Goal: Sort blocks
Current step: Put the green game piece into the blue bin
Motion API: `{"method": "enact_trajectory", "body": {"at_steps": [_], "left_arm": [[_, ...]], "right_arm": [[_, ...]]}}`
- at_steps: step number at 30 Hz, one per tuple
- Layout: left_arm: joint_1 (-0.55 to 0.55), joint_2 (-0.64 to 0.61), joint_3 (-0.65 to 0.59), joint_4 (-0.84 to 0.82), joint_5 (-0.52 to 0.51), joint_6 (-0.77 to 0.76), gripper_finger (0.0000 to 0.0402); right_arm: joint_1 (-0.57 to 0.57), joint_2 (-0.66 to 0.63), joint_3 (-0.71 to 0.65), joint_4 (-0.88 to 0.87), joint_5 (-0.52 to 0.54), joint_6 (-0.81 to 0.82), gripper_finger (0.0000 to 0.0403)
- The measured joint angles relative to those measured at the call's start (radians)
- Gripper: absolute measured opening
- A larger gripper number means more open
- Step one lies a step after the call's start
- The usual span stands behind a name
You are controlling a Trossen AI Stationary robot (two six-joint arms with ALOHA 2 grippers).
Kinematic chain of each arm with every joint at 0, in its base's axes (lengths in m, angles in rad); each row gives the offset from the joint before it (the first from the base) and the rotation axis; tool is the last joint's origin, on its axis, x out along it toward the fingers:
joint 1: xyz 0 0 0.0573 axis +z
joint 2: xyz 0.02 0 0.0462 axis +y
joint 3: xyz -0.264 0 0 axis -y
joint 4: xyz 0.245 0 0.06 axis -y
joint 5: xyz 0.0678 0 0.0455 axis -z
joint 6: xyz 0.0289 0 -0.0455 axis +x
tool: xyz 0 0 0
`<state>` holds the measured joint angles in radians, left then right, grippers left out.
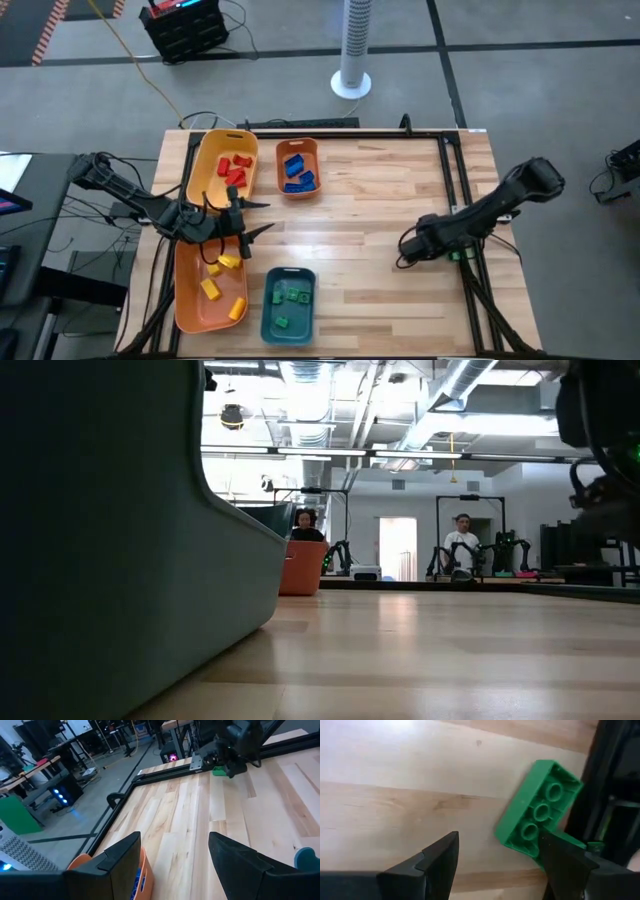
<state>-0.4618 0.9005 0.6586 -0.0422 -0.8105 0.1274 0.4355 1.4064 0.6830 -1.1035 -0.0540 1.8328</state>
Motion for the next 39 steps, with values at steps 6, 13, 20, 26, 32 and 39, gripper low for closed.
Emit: {"method": "enact_trajectory", "body": {"at_steps": [6,13,20,26,32,39], "left_arm": [[0.000,0.000,0.000,-0.008,0.000,0.007,0.0231],[0.000,0.000,0.000,-0.037,0.000,0.006,0.0231],[0.000,-0.003,0.000,-0.038,0.000,-0.001,0.0231],[0.000,-0.007,0.000,-0.040,0.000,-0.017,0.0231],[0.000,-0.007,0.000,-0.060,0.000,-0.028,0.0231],[-0.002,-0.016,0.000,-0.063,0.005,-0.001,0.0231]], "right_arm": [[-0.003,0.082,0.006,0.090,-0.011,-0.059,0.0281],[0.013,0.158,0.202,0.098,0.081,-0.161,0.0281],[0.009,0.202,0.389,-0.094,0.124,-0.212,0.0281],[0.004,0.218,0.353,-0.023,0.216,-0.210,0.0281],[0.023,0.213,0.226,0.116,0.285,-0.185,0.0281],[0.012,0.233,0.150,0.282,0.299,-0.200,0.0281]]}}
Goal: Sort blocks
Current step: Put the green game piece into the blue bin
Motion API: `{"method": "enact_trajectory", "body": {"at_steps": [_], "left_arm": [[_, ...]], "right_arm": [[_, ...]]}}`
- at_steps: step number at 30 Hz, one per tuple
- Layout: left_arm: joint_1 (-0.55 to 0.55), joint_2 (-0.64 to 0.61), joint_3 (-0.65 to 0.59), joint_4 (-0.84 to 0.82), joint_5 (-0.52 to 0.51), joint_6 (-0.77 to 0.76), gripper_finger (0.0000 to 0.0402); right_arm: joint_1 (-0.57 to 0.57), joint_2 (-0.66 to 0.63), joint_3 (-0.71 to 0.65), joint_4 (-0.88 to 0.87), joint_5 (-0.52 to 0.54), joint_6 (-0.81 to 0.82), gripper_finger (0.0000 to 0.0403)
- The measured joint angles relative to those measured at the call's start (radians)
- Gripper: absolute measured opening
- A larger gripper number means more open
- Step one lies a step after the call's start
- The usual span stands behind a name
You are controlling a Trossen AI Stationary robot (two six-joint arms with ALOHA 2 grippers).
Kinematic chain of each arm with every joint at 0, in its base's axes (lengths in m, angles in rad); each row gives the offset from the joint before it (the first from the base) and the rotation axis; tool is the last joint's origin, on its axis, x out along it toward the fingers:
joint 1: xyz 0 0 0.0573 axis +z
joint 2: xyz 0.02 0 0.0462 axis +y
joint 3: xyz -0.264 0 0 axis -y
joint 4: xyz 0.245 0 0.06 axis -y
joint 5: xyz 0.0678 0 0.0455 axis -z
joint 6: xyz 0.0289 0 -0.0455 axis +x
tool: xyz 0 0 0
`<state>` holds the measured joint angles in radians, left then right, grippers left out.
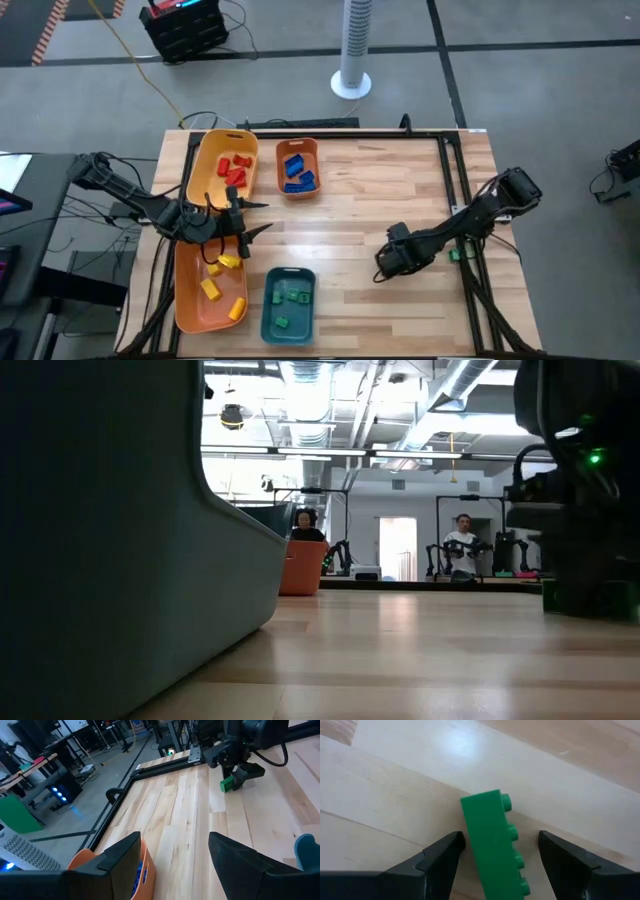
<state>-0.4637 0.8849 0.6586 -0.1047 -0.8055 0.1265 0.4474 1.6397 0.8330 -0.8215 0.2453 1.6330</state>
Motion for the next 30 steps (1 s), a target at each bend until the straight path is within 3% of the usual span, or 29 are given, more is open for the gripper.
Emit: {"method": "enact_trajectory", "body": {"at_steps": [6,15,19,22,26,30], "left_arm": [[-0.001,-0.010,0.000,-0.019,0.015,-0.005,0.0231],[-0.003,-0.009,0.000,-0.134,0.041,-0.009,0.0231],[-0.003,-0.006,0.000,-0.180,0.199,0.022,0.0231],[-0.009,0.000,0.000,-0.234,0.280,-0.004,0.0231],[-0.036,-0.002,0.000,-0.239,0.277,-0.116,0.0231],[-0.071,-0.002,0.000,-0.229,0.192,-0.171,0.0231]], "right_arm": [[0.008,0.009,0.013,-0.002,0.041,-0.044,0.0241],[0.014,0.012,0.053,0.034,0.085,-0.162,0.0074],[0.012,-0.003,0.150,0.118,0.194,-0.384,0.0069],[-0.009,-0.001,0.209,0.327,0.190,-0.602,0.0070],[-0.017,0.044,0.286,0.612,0.140,-0.865,0.0085],[0.003,0.155,0.427,0.635,0.054,-1.039,0.0085]]}}
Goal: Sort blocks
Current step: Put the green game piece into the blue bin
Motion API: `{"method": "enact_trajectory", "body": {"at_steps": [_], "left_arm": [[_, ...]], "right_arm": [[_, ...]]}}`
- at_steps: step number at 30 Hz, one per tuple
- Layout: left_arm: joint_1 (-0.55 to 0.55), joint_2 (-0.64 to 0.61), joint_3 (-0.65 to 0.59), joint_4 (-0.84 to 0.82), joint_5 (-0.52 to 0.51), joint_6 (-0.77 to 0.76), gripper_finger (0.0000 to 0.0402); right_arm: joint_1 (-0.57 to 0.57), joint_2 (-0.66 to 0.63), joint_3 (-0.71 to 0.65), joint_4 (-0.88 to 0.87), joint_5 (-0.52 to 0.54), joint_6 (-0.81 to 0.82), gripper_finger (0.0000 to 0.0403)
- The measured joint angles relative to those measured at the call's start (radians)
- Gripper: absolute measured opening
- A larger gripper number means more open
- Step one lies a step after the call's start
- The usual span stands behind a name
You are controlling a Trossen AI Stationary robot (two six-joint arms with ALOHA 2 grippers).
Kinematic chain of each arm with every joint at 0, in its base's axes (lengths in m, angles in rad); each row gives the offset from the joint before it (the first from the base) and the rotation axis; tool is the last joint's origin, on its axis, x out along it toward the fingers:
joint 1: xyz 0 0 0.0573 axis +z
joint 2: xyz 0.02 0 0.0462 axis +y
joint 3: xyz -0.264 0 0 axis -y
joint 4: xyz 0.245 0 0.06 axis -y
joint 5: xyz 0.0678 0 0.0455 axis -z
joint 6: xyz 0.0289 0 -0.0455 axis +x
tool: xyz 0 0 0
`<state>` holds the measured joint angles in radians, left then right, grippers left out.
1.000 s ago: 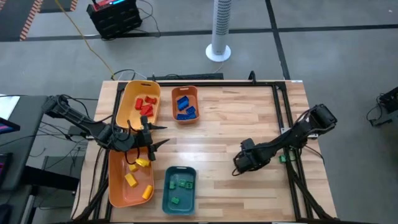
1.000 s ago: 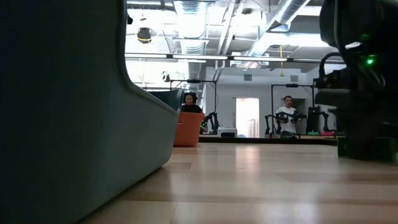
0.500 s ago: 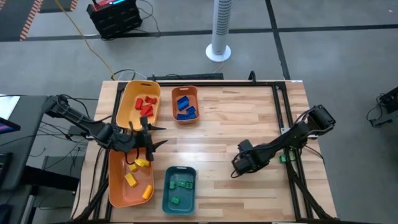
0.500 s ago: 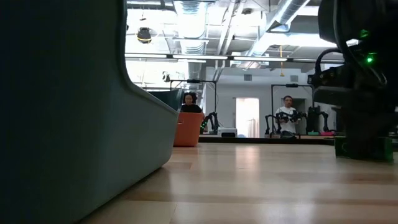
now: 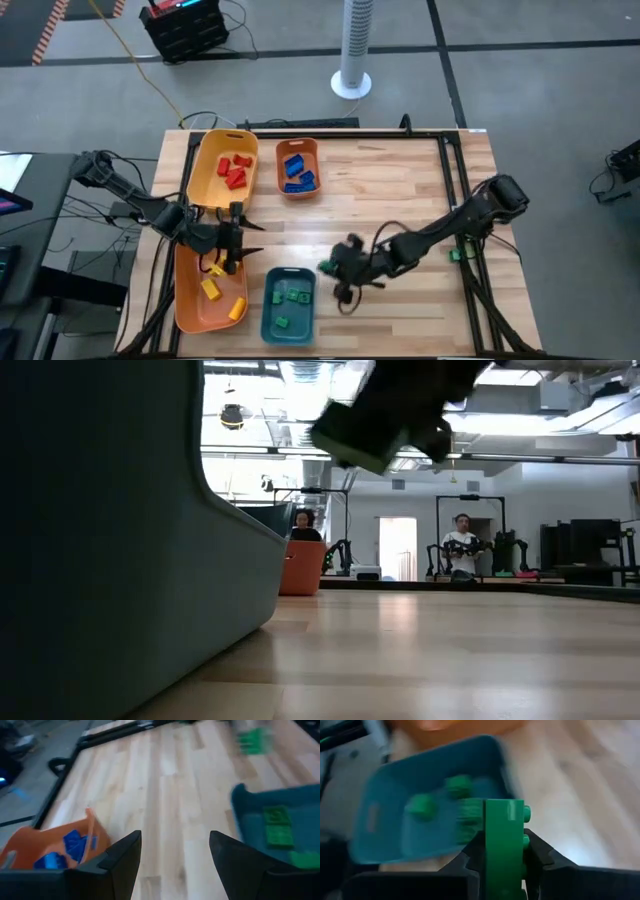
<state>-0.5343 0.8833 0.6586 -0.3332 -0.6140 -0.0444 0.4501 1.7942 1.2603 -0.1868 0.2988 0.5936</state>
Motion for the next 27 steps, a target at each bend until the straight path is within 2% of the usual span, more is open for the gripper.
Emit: {"method": "enact_trajectory", "body": {"at_steps": [6,11,14,19,21,23,25,27], "left_arm": [[-0.009,-0.001,0.000,0.032,-0.075,-0.022,0.0231],[-0.009,-0.001,0.000,0.057,-0.082,-0.047,0.0231],[-0.018,-0.001,0.000,0.052,-0.082,-0.048,0.0231],[-0.034,-0.001,0.000,0.051,-0.082,-0.034,0.0231],[-0.036,-0.001,0.000,0.048,-0.082,-0.032,0.0231],[-0.037,-0.001,0.000,0.041,-0.082,-0.029,0.0231],[-0.038,-0.001,0.000,0.037,-0.081,-0.031,0.0231],[-0.038,-0.001,0.000,0.031,-0.075,-0.033,0.0231]], "right_arm": [[0.004,0.176,0.252,-0.020,-0.122,-0.154,0.0082],[-0.012,0.306,0.435,-0.126,-0.143,-0.200,0.0091],[-0.022,0.349,0.487,-0.185,-0.160,-0.202,0.0119],[-0.036,0.342,0.519,-0.203,-0.194,-0.179,0.0200],[-0.037,0.306,0.517,-0.283,-0.189,-0.162,0.0228],[-0.024,0.259,0.518,-0.401,-0.118,-0.141,0.0245],[0.002,0.206,0.518,-0.632,-0.001,-0.082,0.0252],[0.026,0.157,0.498,-0.849,0.056,0.020,0.0253]]}}
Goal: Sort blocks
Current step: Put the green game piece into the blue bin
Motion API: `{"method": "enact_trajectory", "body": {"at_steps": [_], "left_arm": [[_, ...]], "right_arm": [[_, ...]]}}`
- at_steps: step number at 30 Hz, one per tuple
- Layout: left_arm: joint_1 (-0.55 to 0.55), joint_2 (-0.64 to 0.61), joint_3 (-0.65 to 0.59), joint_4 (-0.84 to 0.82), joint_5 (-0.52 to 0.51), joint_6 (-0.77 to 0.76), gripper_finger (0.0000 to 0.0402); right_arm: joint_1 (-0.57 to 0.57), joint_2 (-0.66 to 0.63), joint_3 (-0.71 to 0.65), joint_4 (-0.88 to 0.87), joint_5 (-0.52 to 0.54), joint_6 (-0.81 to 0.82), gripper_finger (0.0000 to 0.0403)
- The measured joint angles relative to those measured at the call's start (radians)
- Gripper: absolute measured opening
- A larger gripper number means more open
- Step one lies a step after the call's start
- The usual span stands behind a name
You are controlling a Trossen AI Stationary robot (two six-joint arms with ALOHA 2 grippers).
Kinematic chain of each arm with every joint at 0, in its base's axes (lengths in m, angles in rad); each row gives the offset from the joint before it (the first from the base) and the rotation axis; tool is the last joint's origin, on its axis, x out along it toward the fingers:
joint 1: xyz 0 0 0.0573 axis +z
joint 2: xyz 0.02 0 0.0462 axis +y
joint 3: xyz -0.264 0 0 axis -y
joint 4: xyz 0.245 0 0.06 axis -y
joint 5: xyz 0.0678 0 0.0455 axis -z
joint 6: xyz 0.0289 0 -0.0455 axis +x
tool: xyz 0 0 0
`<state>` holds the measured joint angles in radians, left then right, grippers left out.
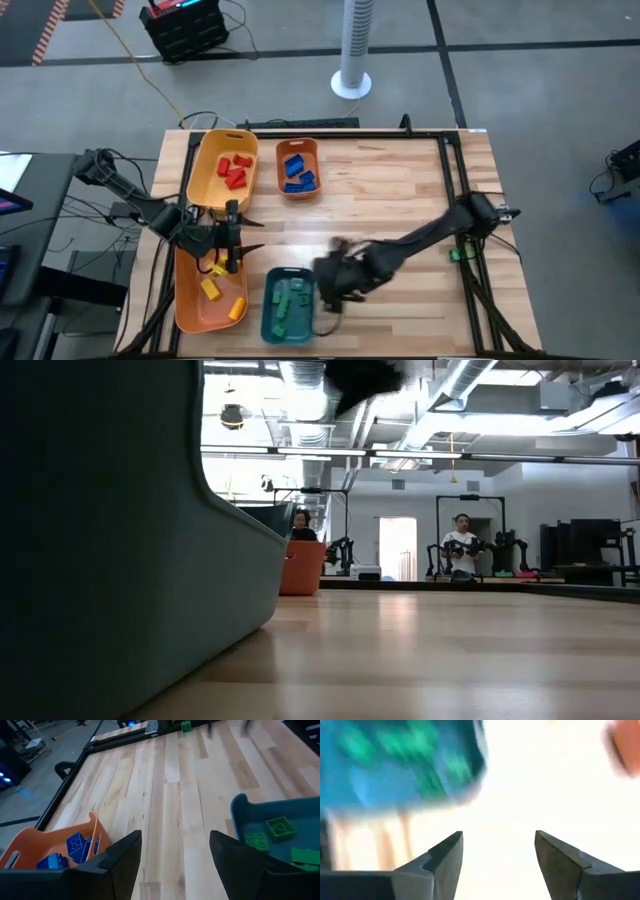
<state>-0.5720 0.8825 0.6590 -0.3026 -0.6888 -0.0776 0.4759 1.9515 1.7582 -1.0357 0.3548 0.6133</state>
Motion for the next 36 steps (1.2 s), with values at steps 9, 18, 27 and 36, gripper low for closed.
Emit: {"method": "enact_trajectory", "body": {"at_steps": [9,18,27,36], "left_arm": [[0.000,0.000,0.000,-0.002,0.015,0.005,0.0231],[0.000,0.000,0.000,-0.007,0.016,0.028,0.0231],[0.000,0.000,0.000,-0.006,0.028,0.013,0.0231],[0.000,0.000,0.000,-0.058,0.040,-0.029,0.0231]], "right_arm": [[0.007,-0.111,-0.324,-0.409,-0.359,0.265,0.0255],[-0.013,-0.044,-0.531,-0.454,-0.610,0.064,0.0255],[-0.035,0.130,-0.579,-0.526,-0.701,-0.150,0.0261],[-0.049,0.020,-0.777,-0.398,-0.704,-0.045,0.0268]]}}
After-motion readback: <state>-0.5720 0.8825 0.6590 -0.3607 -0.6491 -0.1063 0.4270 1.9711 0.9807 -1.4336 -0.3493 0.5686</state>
